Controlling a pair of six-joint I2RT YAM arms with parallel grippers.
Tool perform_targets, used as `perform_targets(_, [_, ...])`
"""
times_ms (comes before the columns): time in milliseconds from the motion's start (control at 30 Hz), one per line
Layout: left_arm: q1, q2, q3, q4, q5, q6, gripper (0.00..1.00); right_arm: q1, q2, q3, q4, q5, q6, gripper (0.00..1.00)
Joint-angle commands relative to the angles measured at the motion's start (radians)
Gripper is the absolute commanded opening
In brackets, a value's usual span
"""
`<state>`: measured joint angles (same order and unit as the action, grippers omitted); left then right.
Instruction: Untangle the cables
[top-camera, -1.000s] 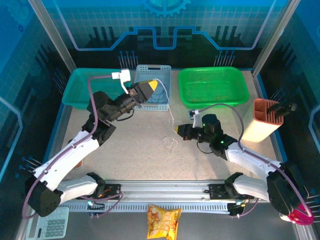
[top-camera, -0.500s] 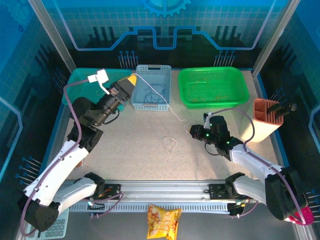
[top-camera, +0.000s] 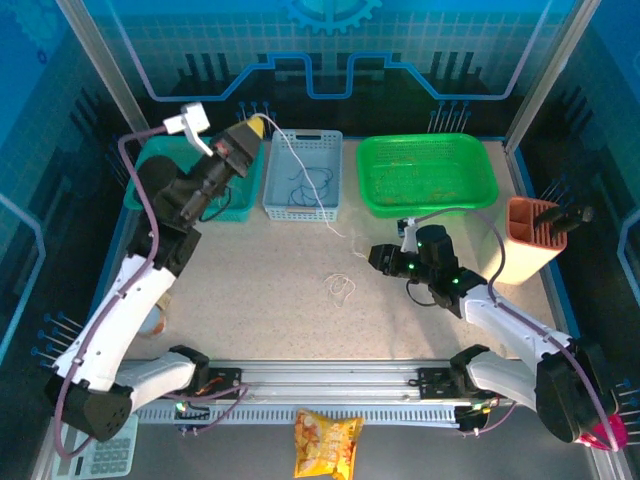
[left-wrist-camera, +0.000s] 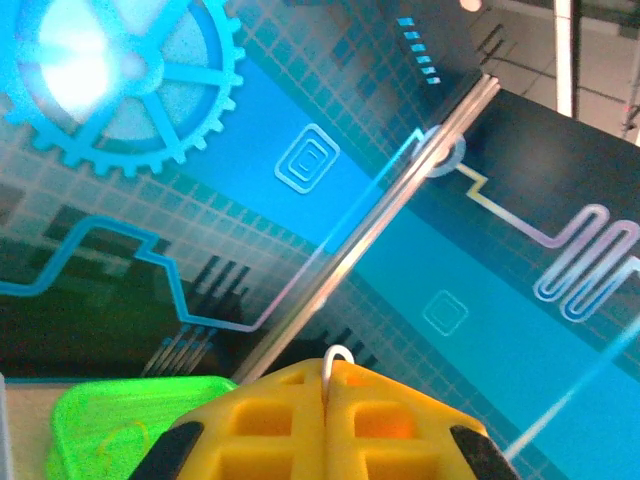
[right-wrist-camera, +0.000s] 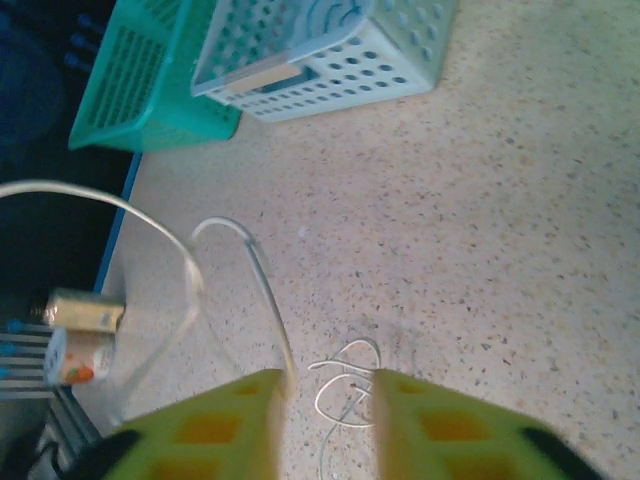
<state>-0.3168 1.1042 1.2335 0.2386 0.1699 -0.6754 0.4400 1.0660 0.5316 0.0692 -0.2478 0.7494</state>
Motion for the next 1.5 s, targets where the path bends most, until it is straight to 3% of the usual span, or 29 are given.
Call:
perform_targets(0, [0.031, 0.047, 0.145, -0.079, 0.004, 0.089, 0.0, 0.016, -0.001, 0.034, -0.016, -0.03, -0.036, 0.45])
perform_targets(167, [0.082, 0.13, 0.327, -0.172, -0.026, 0.205, 0.0, 0.02, -0.018, 0.057, -0.048, -0.032, -0.042, 0.62])
perform_targets(433, [0.208, 0.213, 0.43, -0.172, -0.181, 0.346, 0.0, 0.019, -0.099, 0.121, -0.182, -0.002, -0.097, 0.75])
perform_targets(700, [0.346, 0.312, 0.421, -0.102, -0.291, 0.401, 0.04, 0.017, -0.144, 0.15, -0.286, 0.007, -0.134, 0.76])
perform_targets(867, [0.412, 0.382, 0.443, -0.087, -0.281, 0.359, 0.03, 0.017, -0.171, 0.142, -0.332, 0.005, -0.149, 0.76])
perform_targets(1233, [0.451, 0.56, 0.524, -0.132, -0.248, 0.353, 0.04, 0.026, -0.22, 0.104, -0.373, -0.005, -0.137, 0.76])
perform_targets(1467, [0.465, 0.588, 0.396, -0.203, -0.223, 0.363, 0.18, 0.035, -0.239, 0.096, -0.381, 0.007, -0.136, 0.76])
